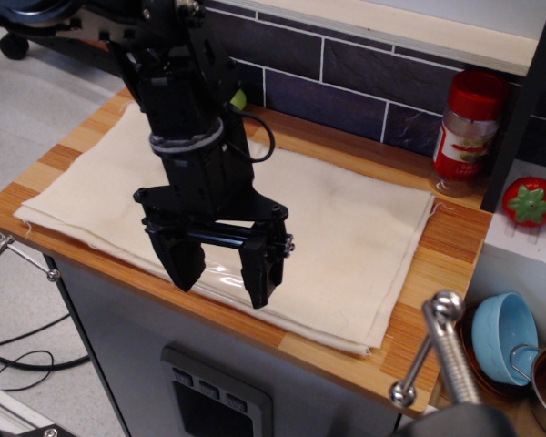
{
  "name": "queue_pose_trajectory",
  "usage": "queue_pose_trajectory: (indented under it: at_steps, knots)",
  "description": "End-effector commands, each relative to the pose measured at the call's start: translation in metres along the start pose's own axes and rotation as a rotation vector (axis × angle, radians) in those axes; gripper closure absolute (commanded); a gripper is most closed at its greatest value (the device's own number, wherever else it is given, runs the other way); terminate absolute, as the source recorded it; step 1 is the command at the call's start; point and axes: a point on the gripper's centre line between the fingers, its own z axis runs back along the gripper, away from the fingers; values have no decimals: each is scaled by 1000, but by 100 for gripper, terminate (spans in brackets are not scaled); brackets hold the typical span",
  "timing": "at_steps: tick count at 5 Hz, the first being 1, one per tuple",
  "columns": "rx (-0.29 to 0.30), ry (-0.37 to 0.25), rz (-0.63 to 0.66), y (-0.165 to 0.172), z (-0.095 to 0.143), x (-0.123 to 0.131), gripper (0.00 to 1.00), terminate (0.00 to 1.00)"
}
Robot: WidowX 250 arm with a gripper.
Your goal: Fold cloth in half
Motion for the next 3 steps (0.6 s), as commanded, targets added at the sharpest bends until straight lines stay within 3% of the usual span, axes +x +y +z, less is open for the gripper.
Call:
queue_pose_trajectory:
  at_steps: [1,3]
  knots:
    - [0,0,0,0,0,0,0,0]
    - [-30,-81,44,-24,7,48,0,0]
